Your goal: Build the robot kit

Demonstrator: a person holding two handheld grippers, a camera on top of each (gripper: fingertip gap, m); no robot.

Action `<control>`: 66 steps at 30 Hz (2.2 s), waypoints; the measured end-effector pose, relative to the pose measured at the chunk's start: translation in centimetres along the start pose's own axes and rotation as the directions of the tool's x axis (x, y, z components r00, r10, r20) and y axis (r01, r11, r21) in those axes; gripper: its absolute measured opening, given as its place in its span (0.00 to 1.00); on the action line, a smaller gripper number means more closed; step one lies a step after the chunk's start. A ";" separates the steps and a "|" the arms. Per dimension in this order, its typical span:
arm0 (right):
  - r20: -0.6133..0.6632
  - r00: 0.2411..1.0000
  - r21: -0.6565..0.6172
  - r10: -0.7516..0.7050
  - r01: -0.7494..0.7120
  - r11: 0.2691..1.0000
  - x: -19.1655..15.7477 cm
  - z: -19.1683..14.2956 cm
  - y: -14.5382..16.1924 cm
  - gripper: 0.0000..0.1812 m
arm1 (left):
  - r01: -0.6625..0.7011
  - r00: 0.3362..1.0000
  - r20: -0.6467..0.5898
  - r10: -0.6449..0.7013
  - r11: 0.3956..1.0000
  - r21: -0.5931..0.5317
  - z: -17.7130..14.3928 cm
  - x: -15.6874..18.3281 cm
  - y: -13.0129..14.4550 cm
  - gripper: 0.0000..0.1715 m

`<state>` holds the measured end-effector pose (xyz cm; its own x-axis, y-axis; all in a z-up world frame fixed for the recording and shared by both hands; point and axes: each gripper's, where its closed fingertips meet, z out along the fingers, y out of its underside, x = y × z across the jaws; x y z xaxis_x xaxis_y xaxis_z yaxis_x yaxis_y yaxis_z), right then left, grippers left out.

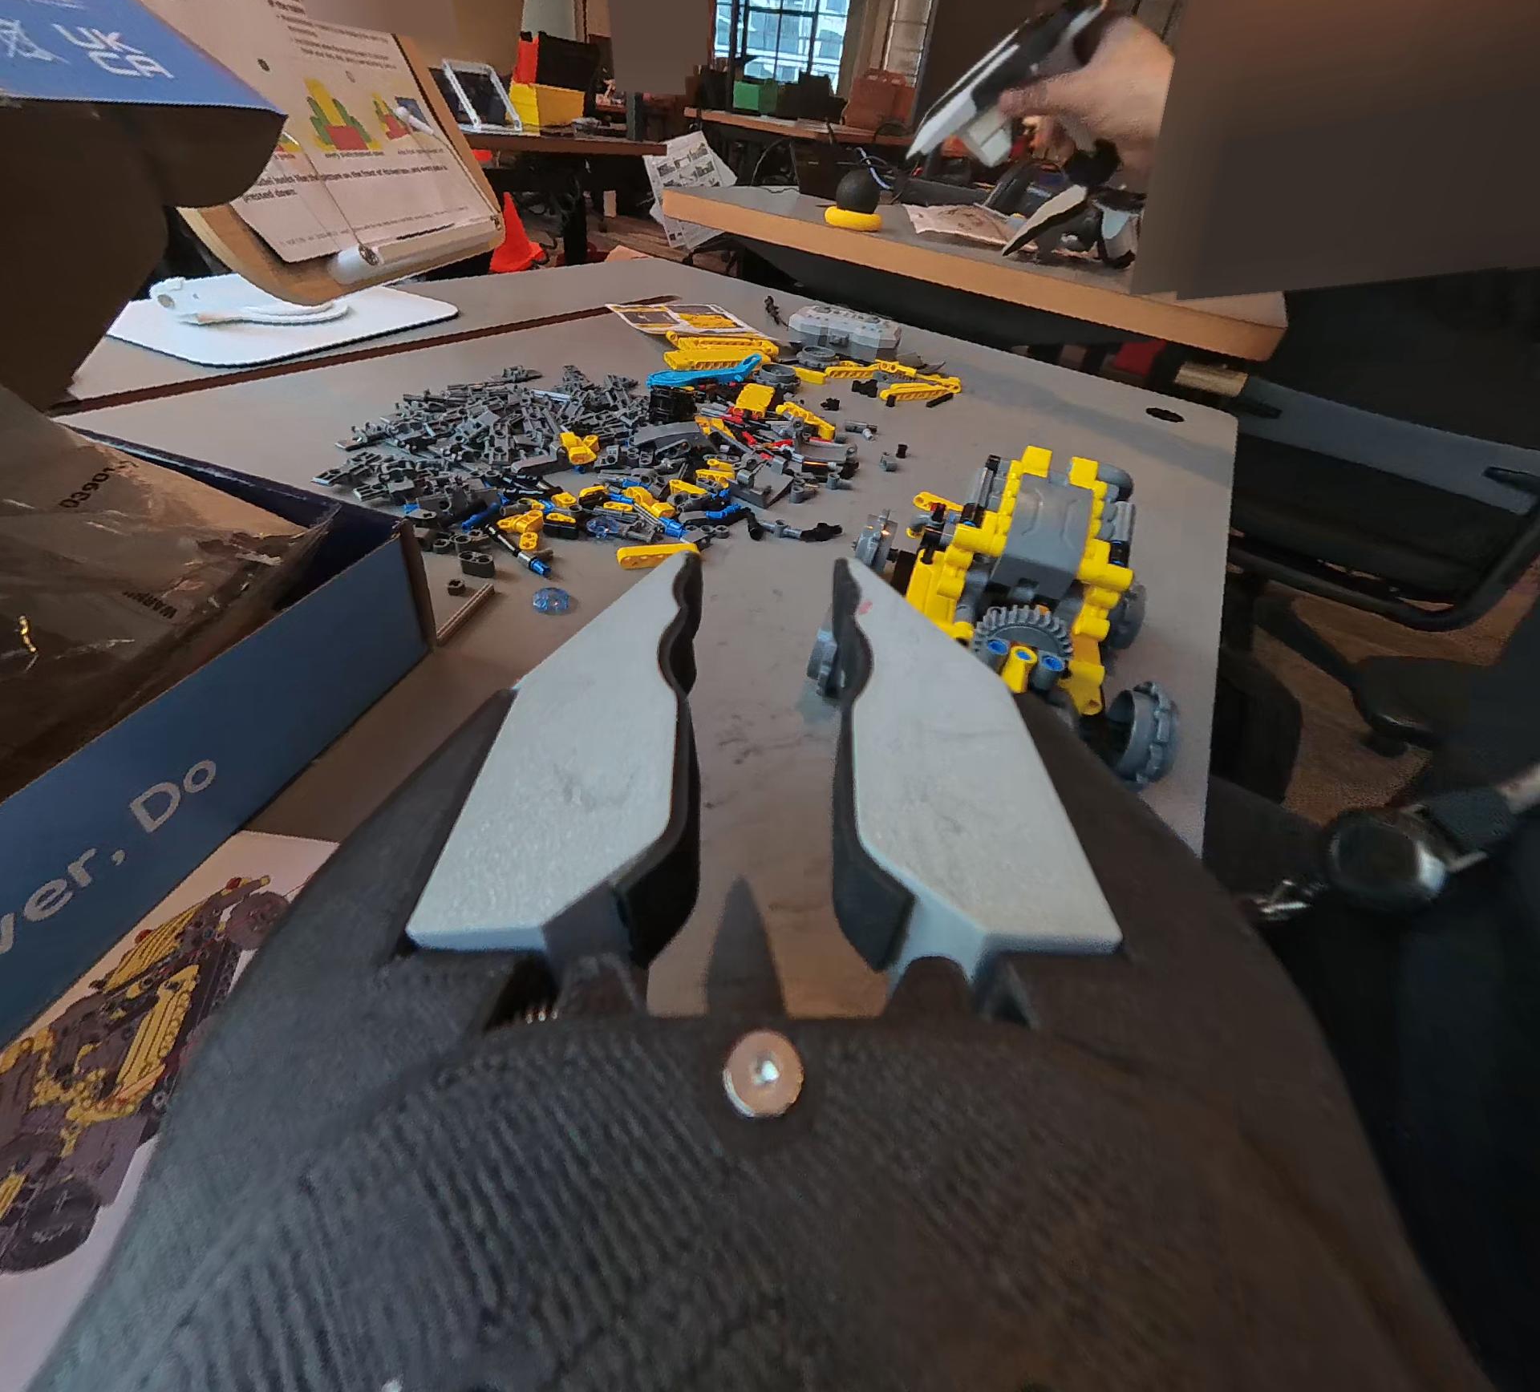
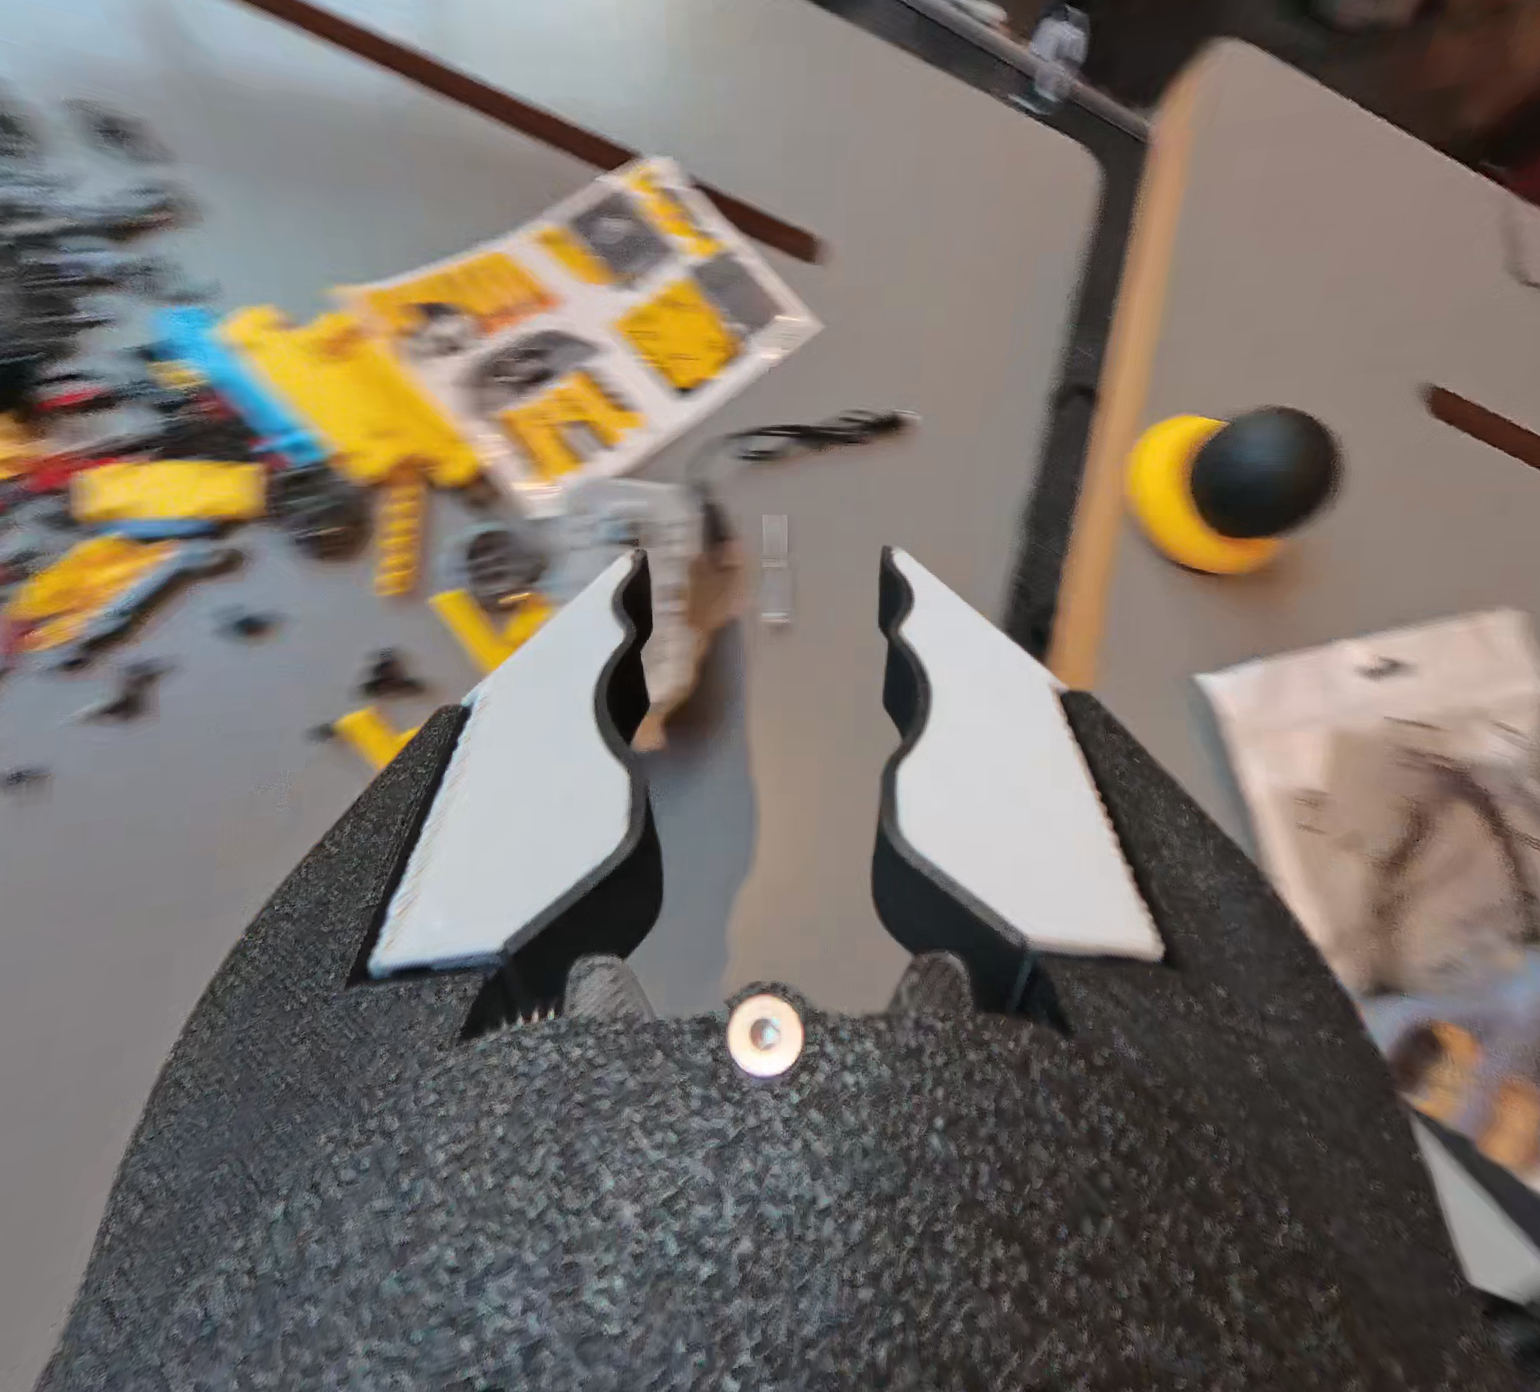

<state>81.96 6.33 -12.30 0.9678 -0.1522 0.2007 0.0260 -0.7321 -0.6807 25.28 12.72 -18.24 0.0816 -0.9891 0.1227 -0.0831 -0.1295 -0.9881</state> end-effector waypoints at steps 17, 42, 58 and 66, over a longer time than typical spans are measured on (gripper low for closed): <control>0.587 0.649 0.429 -0.484 0.257 0.866 -45.2 -11.5 13.4 0.25 | -0.009 0.988 -0.150 -0.044 0.941 -0.339 -3.0 6.2 5.5 0.28; 0.502 0.806 0.255 -0.312 0.207 0.945 -36.9 -4.8 15.1 0.27 | -0.113 0.993 -0.072 0.090 0.867 -0.485 0.3 9.1 7.8 0.18; 0.357 0.763 0.231 -0.538 0.486 0.843 -36.5 -3.3 15.5 0.05 | 0.018 1.000 0.010 -0.015 0.906 -0.422 3.0 10.1 8.0 0.08; 0.387 0.877 0.212 -0.285 0.216 0.953 -32.8 -7.4 17.9 0.04 | -0.146 0.985 0.026 0.173 0.898 -0.415 2.9 11.0 6.6 0.23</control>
<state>48.80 -6.63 -25.86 0.9383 0.3321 0.0970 0.2867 -0.5895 -0.7552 28.49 1.16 -23.65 0.0922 -0.9944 -0.0522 -0.4990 -0.0008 -0.8666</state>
